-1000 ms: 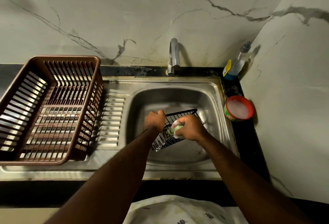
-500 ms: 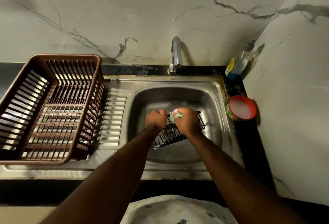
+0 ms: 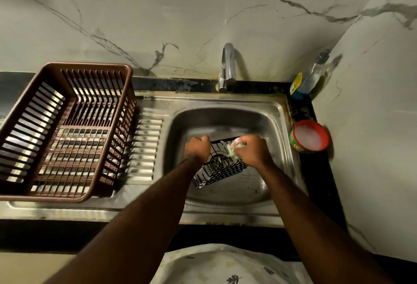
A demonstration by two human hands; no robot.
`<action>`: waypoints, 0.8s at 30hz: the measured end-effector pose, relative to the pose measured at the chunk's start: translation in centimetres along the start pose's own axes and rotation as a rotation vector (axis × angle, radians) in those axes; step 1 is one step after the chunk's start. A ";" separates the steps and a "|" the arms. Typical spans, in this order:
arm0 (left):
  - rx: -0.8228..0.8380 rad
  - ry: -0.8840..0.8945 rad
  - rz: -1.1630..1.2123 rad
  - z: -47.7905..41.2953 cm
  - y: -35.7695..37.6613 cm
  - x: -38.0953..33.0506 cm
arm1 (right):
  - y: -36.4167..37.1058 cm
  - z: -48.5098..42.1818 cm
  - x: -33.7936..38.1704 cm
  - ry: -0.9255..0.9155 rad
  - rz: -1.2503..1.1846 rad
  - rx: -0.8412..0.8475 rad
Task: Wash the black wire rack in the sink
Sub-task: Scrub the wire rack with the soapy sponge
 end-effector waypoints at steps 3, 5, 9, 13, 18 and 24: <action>0.012 0.000 -0.008 0.0 0.1 0.0 | -0.5 -0.9 1.2 -0.021 -0.057 -0.102; 0.013 -0.001 -0.032 0.2 0.3 0.0 | 0.8 -1.1 1.8 -0.046 -0.015 -0.094; 0.007 -0.002 -0.041 0.2 0.1 -0.3 | 3.3 0.3 1.8 -0.058 0.072 -0.158; 0.001 -0.005 -0.031 0.1 0.1 -0.1 | 3.3 0.9 0.6 -0.056 0.084 -0.130; 0.007 0.019 -0.051 -0.1 0.0 -0.7 | 2.4 1.0 -1.0 -0.063 0.096 0.039; 0.030 0.047 -0.085 0.1 0.3 -1.2 | -0.6 0.0 -0.1 -0.039 0.086 0.023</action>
Point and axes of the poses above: each hand's wrist, its own z-axis away from the middle knuckle, its own y-axis out of the palm, x = y × z, the point moved 5 cm from there along -z, towards the middle knuckle, and after that the axes turned 2 degrees about z, right-handed, at the moved point
